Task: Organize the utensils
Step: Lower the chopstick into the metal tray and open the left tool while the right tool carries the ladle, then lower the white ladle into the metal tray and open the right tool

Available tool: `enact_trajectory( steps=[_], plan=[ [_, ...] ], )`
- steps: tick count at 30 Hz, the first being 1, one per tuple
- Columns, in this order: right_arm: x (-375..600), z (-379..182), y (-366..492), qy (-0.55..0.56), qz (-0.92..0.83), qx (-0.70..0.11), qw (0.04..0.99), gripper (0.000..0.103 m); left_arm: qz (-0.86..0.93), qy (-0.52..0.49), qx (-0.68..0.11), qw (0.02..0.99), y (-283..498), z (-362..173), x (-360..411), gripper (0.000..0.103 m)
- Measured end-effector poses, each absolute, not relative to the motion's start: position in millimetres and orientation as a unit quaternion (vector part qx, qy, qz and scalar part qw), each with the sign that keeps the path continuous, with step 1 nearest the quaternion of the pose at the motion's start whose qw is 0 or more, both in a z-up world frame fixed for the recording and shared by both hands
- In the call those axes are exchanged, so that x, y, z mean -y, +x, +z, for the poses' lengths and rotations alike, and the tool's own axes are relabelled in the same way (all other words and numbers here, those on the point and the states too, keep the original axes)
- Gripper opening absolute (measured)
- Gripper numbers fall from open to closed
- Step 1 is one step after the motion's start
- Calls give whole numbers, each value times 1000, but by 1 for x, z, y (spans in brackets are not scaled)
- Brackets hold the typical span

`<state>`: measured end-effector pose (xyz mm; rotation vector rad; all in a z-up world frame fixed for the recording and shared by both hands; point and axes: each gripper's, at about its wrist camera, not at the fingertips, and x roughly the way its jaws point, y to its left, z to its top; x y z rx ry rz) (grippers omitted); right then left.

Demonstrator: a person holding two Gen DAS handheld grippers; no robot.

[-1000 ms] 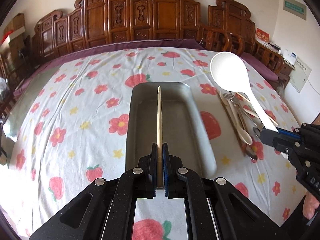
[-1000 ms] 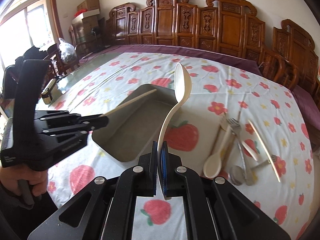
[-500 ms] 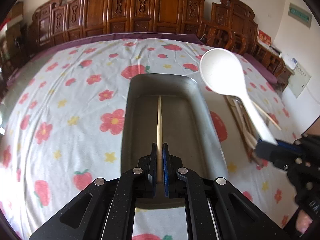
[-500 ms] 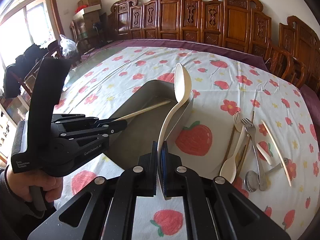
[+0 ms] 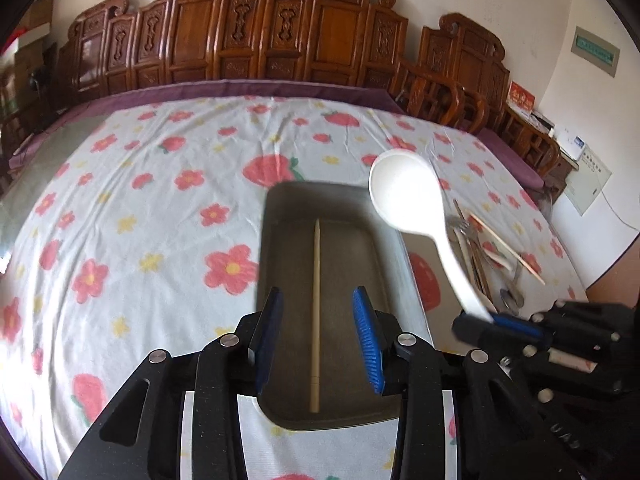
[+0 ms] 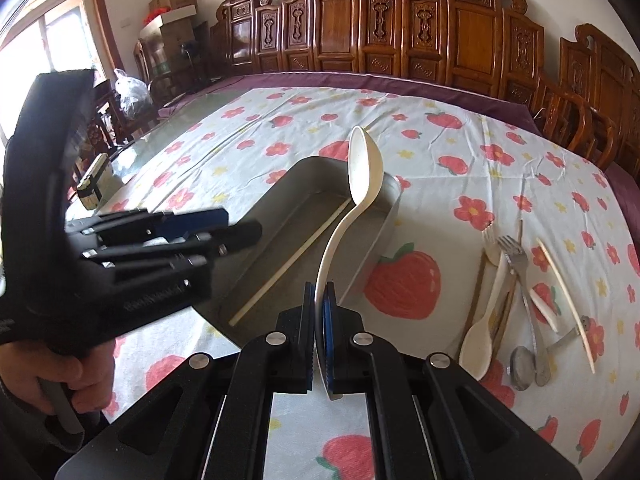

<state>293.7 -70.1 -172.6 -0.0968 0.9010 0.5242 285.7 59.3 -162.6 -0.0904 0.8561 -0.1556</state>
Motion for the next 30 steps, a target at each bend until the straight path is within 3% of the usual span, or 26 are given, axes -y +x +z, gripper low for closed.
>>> enact_trajectory(
  steps=[10, 14, 17, 30],
  plan=[
    [45, -183, 301, -30, 259, -439, 860, 6, -40, -18, -399, 916, 283, -150, -86, 34],
    [39, -186, 305, -31, 261, -436, 861, 17, -34, -26, -399, 916, 285, -148, -98, 34],
    [44, -187, 303, -25, 268, -437, 858, 19, -34, -27, -400, 916, 285, -149, -99, 34],
    [140, -170, 265, -60, 216, -411, 884, 19, -83, -9, -390, 917, 272, -148, -58, 34]
  ],
)
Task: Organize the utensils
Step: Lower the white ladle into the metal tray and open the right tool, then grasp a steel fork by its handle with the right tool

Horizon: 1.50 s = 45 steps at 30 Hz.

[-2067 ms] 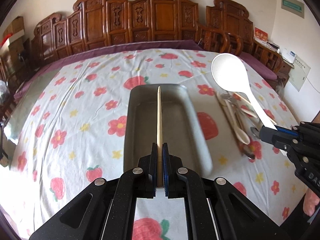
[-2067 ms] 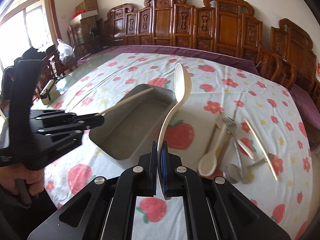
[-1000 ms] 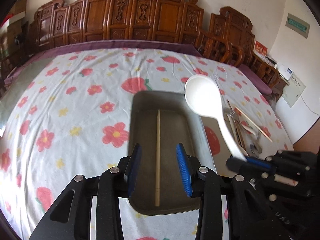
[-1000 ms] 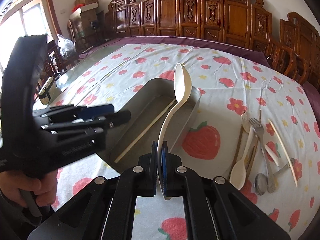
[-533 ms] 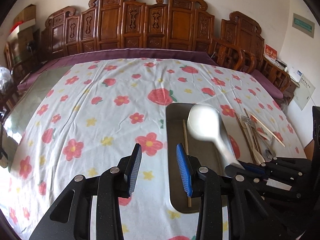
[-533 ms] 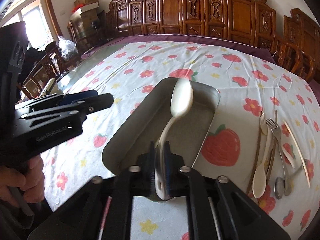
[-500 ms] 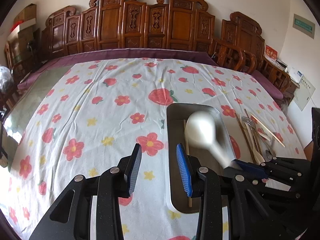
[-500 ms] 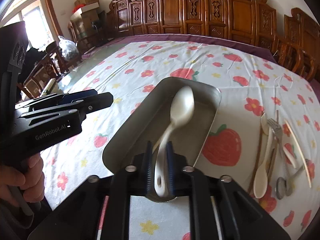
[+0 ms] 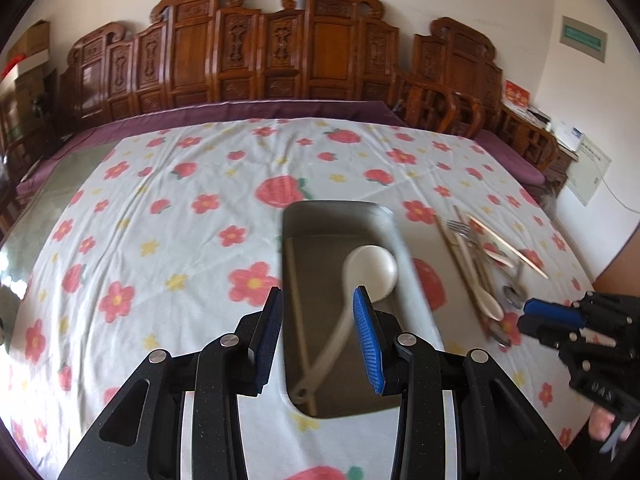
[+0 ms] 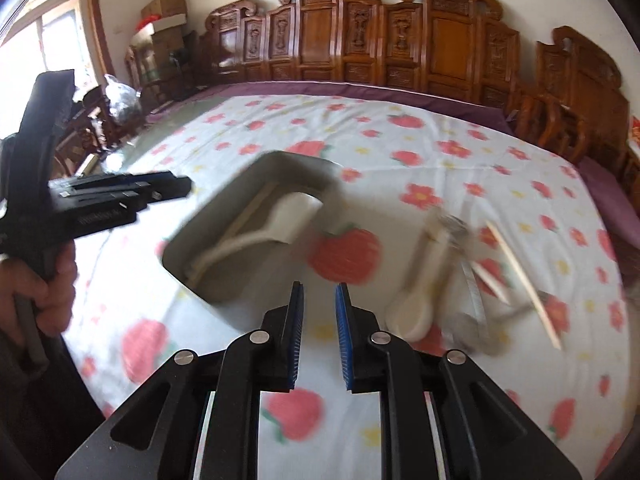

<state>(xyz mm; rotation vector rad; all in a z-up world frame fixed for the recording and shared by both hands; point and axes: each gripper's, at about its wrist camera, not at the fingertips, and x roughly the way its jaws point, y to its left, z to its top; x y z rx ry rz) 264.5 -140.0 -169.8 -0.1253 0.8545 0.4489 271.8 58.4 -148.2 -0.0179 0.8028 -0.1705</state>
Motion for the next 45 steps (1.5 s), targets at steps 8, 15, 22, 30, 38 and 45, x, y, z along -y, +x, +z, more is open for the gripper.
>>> enact_trajectory(
  steps=[8, 15, 22, 30, 38, 45],
  plan=[
    [206, -185, 268, -64, 157, -427, 888, 19, -131, 4, -388, 912, 255, -155, -12, 40],
    [232, -211, 295, -61, 127, -452, 881, 19, -154, 14, -391, 907, 244, -167, 21, 40],
    [235, -235, 336, -75, 111, -477, 869, 20, -166, 37, -381, 909, 236, -174, 38, 57],
    [238, -254, 371, -81, 98, -507, 852, 25, -170, 46, -382, 907, 234, -179, 47, 62],
    [233, -257, 378, -85, 90, -520, 845, 27, -172, 46, -387, 905, 234, -182, 49, 62],
    [228, -255, 371, -83, 99, -534, 835, 13, -170, 50, -392, 903, 232, -187, 52, 62]
  ],
)
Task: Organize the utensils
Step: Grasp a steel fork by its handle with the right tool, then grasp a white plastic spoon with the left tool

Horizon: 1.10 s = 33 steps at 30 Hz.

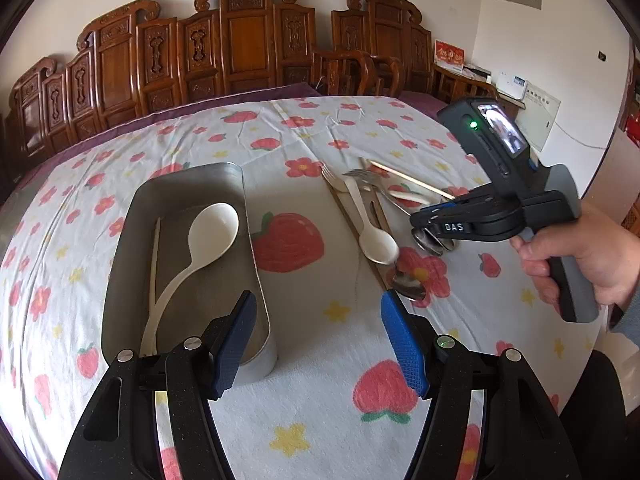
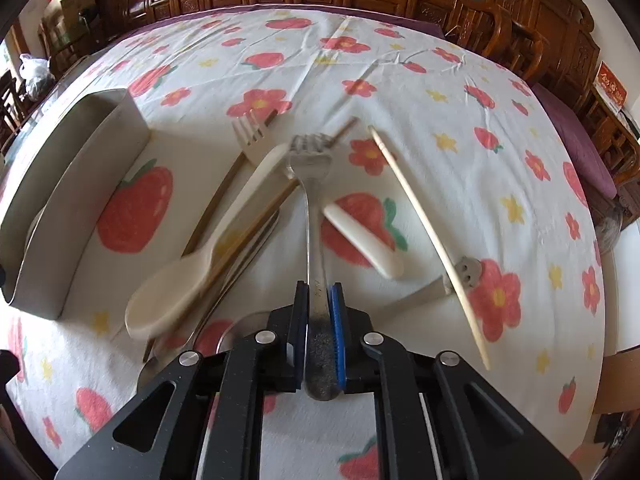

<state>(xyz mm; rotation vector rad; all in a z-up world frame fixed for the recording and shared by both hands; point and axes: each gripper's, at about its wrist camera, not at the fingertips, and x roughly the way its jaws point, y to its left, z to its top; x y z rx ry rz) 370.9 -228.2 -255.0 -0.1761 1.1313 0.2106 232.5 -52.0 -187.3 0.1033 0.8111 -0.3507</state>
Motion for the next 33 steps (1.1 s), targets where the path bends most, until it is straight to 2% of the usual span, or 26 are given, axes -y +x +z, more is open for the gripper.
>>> enact_trajectory(
  steps=[6, 13, 21, 28, 30, 32, 33],
  plan=[
    [240, -242, 345, -48, 116, -522, 844, 12, -168, 57, -393, 902, 228, -190, 58, 62],
    [253, -230, 308, -66, 120, -510, 849, 13, -174, 65, -398, 898, 223, -194, 68, 62],
    [264, -249, 283, -75, 126, -513, 846, 13, -187, 72, -408, 891, 236, -191, 87, 62],
    [269, -257, 276, -72, 136, -506, 849, 13, -184, 27, -449, 874, 270, -203, 100, 45],
    [271, -257, 275, -72, 139, -504, 850, 13, -180, 21, -460, 869, 280, -209, 104, 44],
    [273, -258, 274, -71, 143, -500, 851, 13, -172, 18, -471, 865, 291, -215, 110, 36],
    [274, -258, 273, -70, 146, -498, 852, 13, -170, 17, -476, 862, 294, -217, 113, 35]
  ],
)
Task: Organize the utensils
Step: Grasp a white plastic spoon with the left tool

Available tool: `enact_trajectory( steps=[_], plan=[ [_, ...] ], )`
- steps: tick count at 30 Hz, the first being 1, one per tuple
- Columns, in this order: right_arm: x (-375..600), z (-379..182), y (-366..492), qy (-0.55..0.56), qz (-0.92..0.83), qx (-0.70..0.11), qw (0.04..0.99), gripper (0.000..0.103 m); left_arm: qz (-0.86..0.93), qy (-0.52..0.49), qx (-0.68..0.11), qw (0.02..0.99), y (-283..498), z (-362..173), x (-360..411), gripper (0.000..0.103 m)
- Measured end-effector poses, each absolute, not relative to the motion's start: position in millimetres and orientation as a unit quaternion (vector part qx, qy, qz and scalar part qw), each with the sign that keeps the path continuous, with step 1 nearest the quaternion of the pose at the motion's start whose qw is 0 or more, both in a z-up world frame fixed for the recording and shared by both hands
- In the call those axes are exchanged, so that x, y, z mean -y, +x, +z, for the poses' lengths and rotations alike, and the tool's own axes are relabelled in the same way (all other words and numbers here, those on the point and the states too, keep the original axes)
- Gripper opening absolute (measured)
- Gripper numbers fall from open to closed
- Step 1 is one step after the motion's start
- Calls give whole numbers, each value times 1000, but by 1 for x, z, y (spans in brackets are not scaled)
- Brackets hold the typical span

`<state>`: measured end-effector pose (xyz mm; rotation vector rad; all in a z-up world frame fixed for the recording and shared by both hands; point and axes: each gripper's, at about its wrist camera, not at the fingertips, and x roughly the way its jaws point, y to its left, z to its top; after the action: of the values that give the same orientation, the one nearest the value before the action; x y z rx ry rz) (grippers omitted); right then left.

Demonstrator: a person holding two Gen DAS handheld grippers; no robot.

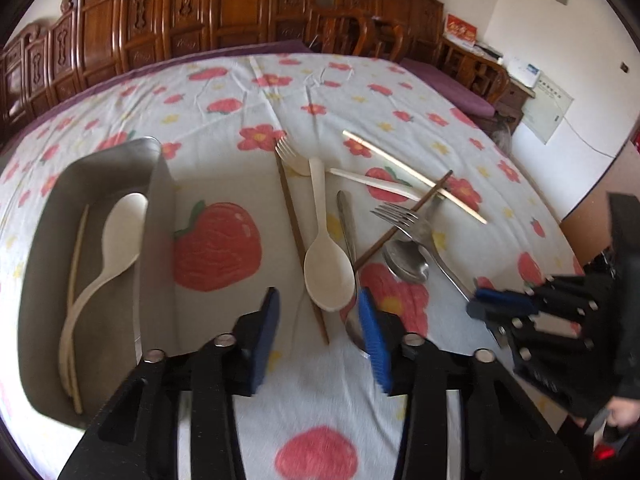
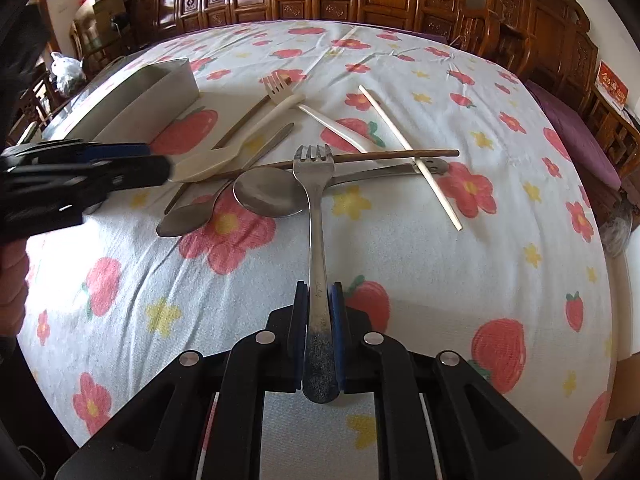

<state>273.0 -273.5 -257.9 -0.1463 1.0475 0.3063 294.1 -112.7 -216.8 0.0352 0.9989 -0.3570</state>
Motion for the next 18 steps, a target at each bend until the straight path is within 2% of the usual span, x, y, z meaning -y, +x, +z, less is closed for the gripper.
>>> enact_trajectory(
  steps=[10, 12, 13, 16, 17, 18],
  plan=[
    [277, -258, 272, -62, 154, -491, 855, 13, -135, 5, -516, 846, 318, -239, 122, 34],
    [276, -258, 272, -64, 155, -491, 855, 13, -134, 5, -517, 846, 317, -240, 123, 27],
    [277, -258, 272, -64, 155, -491, 855, 13, -132, 5, -517, 846, 317, -240, 123, 20],
    [278, -258, 273, -61, 154, -493, 854, 14, -129, 5, -510, 851, 314, -236, 121, 18],
    [277, -258, 273, -63, 154, -493, 854, 14, -127, 6, -505, 854, 312, -234, 120, 11],
    [277, -258, 273, -63, 153, -492, 855, 14, -125, 6, -503, 855, 311, -232, 119, 8]
  ],
)
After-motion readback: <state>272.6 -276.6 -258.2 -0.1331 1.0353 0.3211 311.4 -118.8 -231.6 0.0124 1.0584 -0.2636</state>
